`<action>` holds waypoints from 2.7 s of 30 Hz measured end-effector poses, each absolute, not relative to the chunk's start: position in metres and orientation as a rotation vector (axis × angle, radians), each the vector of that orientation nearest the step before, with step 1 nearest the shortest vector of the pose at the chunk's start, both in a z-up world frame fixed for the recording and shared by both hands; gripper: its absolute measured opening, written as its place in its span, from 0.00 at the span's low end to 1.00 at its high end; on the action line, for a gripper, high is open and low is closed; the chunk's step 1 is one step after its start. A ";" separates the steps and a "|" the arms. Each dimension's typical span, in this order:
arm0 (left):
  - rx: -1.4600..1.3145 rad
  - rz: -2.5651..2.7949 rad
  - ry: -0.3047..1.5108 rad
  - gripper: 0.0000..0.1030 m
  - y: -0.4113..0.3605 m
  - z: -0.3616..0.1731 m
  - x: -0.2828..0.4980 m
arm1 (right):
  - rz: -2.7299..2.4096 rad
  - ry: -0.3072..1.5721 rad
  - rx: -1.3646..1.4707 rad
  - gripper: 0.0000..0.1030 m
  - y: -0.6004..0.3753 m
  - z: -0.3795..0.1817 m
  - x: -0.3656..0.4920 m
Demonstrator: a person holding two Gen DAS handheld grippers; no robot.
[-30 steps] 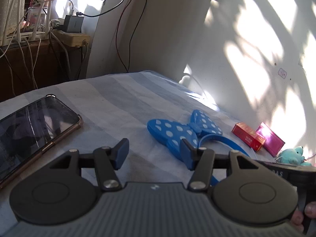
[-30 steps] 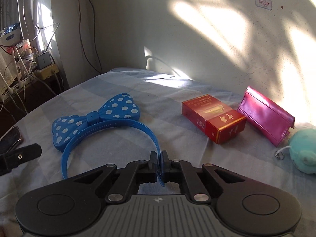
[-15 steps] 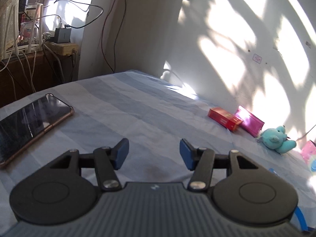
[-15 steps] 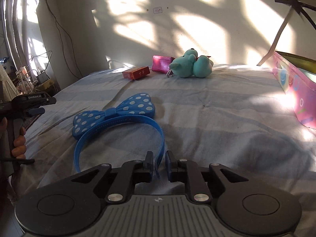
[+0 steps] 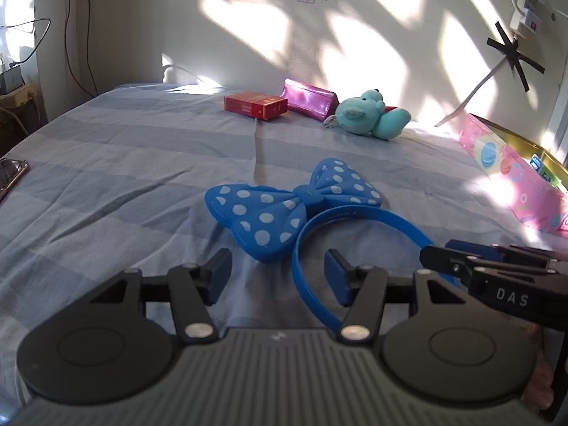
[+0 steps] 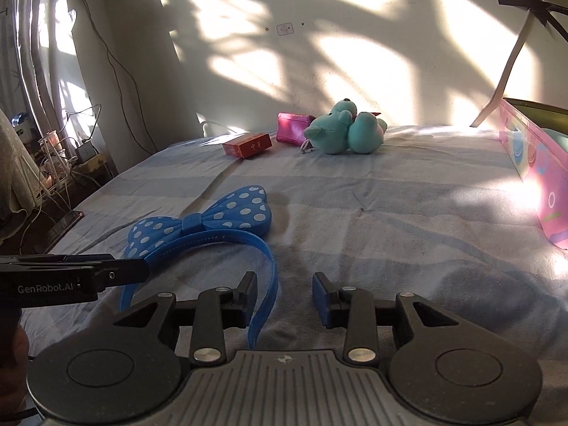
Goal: Organize objects
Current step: 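Close both grippers on the headband band, then lift the headband and lower it into the pink tin, then open both grippers and withdraw toward the teal teddy bear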
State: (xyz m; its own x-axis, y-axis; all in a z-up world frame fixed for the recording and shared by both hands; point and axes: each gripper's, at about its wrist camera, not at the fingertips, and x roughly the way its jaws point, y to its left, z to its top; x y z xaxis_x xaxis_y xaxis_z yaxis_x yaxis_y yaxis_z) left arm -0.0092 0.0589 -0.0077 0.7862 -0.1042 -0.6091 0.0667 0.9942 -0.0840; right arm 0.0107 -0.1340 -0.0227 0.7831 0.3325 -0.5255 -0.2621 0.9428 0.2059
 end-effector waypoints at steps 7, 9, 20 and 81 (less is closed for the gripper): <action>-0.035 -0.080 0.641 0.34 0.052 -0.022 -0.009 | 0.352 0.566 -0.008 0.09 -0.118 -0.028 0.011; -0.026 -0.078 0.629 0.23 0.050 -0.022 -0.009 | 0.353 0.562 -0.006 0.09 -0.118 -0.028 0.008; -0.069 -0.123 0.615 0.07 0.048 -0.017 -0.006 | 0.342 0.501 0.002 0.11 -0.121 -0.022 -0.024; 0.147 -0.576 0.472 0.39 -0.226 0.048 0.054 | -0.393 0.194 0.318 0.31 -0.341 0.026 -0.033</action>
